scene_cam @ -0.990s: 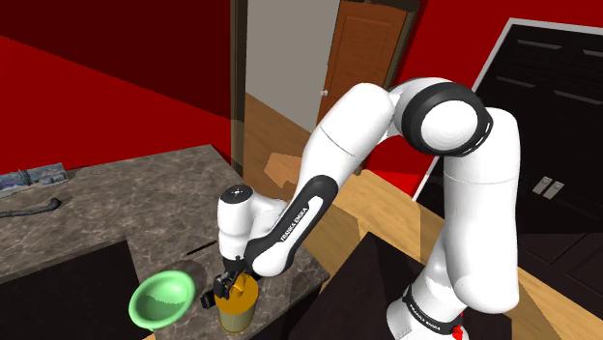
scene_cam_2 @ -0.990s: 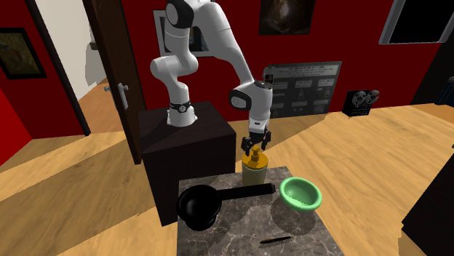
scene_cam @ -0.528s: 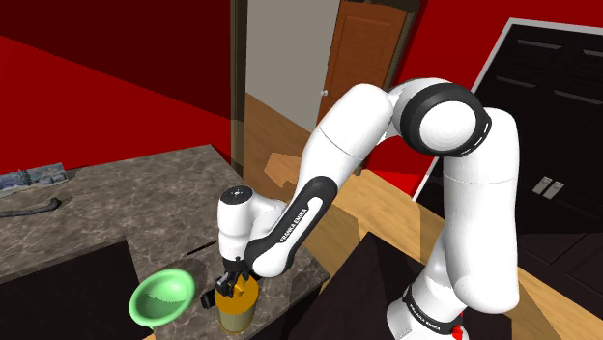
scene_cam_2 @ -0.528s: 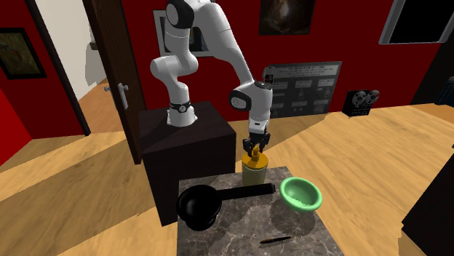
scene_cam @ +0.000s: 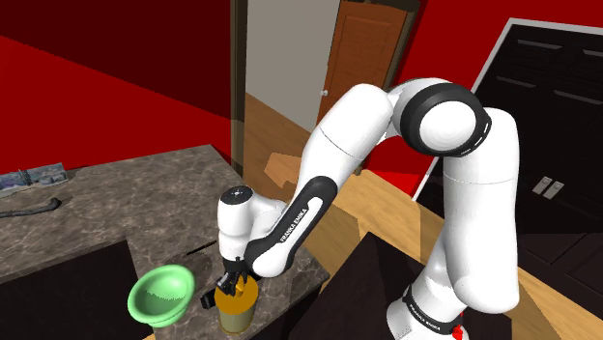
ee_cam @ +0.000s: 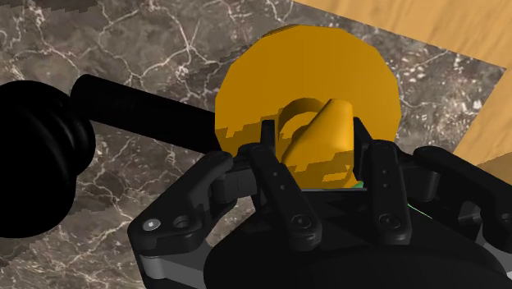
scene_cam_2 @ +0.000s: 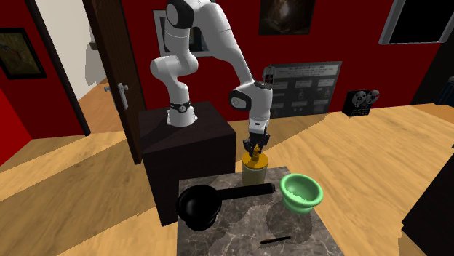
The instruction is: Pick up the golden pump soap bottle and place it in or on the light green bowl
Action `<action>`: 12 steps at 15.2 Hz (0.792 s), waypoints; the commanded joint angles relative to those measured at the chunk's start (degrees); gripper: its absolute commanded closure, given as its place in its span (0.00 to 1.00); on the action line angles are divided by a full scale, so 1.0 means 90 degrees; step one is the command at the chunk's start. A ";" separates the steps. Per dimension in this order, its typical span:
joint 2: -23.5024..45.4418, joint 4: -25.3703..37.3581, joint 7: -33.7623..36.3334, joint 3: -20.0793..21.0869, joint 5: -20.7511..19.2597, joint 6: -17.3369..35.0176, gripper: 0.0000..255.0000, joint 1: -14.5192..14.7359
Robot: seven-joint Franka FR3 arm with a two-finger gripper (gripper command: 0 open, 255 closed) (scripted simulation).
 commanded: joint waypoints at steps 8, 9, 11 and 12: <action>-0.0591 -0.0097 -0.0206 0.0240 0.0302 -0.0479 1.00 -0.0181; -0.0673 -0.0105 -0.0237 0.0270 0.0347 -0.0550 1.00 -0.0203; -0.0837 -0.0117 -0.0299 0.0328 0.0439 -0.0695 1.00 -0.0245; -0.0917 -0.0121 -0.0330 0.0355 0.0486 -0.0768 1.00 -0.0264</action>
